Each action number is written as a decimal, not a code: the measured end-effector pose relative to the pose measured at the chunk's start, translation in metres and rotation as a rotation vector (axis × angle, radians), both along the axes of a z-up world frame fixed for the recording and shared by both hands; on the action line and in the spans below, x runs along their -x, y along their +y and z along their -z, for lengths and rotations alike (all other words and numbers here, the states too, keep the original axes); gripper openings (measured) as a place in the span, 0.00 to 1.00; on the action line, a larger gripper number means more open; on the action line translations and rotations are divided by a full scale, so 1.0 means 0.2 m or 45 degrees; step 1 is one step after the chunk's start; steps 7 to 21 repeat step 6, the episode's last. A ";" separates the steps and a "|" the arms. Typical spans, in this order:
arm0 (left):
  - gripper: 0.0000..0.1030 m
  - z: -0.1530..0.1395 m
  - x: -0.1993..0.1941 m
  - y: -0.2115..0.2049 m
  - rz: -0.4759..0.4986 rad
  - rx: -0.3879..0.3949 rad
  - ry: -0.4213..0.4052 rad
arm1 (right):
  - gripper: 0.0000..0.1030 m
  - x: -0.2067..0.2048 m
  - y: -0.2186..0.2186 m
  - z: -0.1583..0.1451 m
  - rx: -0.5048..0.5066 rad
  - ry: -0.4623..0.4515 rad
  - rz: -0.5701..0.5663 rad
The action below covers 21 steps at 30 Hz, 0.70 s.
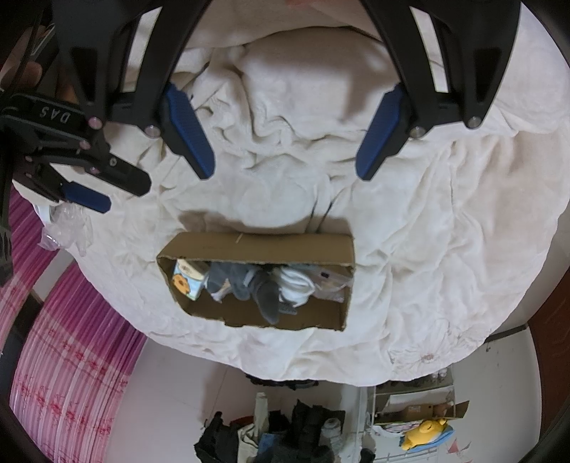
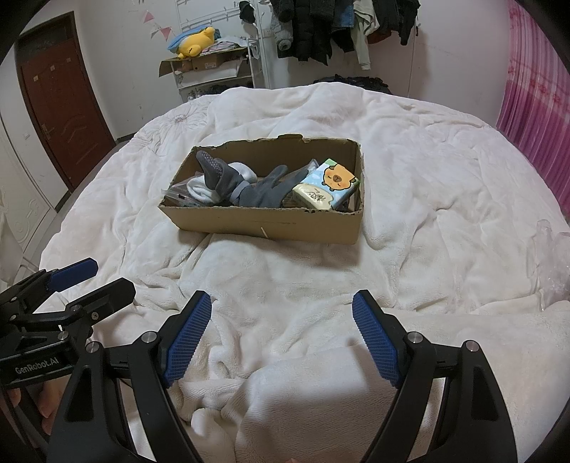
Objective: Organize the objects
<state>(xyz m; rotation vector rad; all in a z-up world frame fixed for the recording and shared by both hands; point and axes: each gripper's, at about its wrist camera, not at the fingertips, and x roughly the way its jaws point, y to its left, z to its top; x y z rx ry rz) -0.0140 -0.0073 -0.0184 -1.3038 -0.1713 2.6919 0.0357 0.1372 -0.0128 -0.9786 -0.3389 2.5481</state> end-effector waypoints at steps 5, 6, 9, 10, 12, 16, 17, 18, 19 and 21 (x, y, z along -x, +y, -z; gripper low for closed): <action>0.80 0.00 0.00 0.00 0.020 -0.015 0.034 | 0.82 0.00 0.01 0.01 0.002 -0.010 -0.005; 0.81 0.00 0.00 -0.01 0.023 -0.015 0.033 | 0.82 0.01 0.01 0.00 0.005 -0.015 -0.011; 0.81 0.00 0.00 -0.01 0.023 -0.015 0.033 | 0.82 0.01 0.01 0.00 0.005 -0.015 -0.011; 0.81 0.00 0.00 -0.01 0.023 -0.015 0.033 | 0.82 0.01 0.01 0.00 0.005 -0.015 -0.011; 0.81 0.00 0.00 -0.01 0.023 -0.015 0.033 | 0.82 0.01 0.01 0.00 0.005 -0.015 -0.011; 0.81 0.00 0.00 -0.01 0.023 -0.015 0.033 | 0.82 0.01 0.01 0.00 0.005 -0.015 -0.011; 0.81 0.00 0.00 -0.01 0.023 -0.015 0.033 | 0.82 0.01 0.01 0.00 0.005 -0.015 -0.011; 0.81 0.00 0.00 -0.01 0.023 -0.015 0.033 | 0.82 0.01 0.01 0.00 0.005 -0.015 -0.011; 0.81 0.00 0.00 -0.01 0.023 -0.015 0.033 | 0.82 0.01 0.01 0.00 0.005 -0.015 -0.011; 0.81 0.00 0.00 -0.01 0.023 -0.015 0.033 | 0.82 0.01 0.01 0.00 0.005 -0.015 -0.011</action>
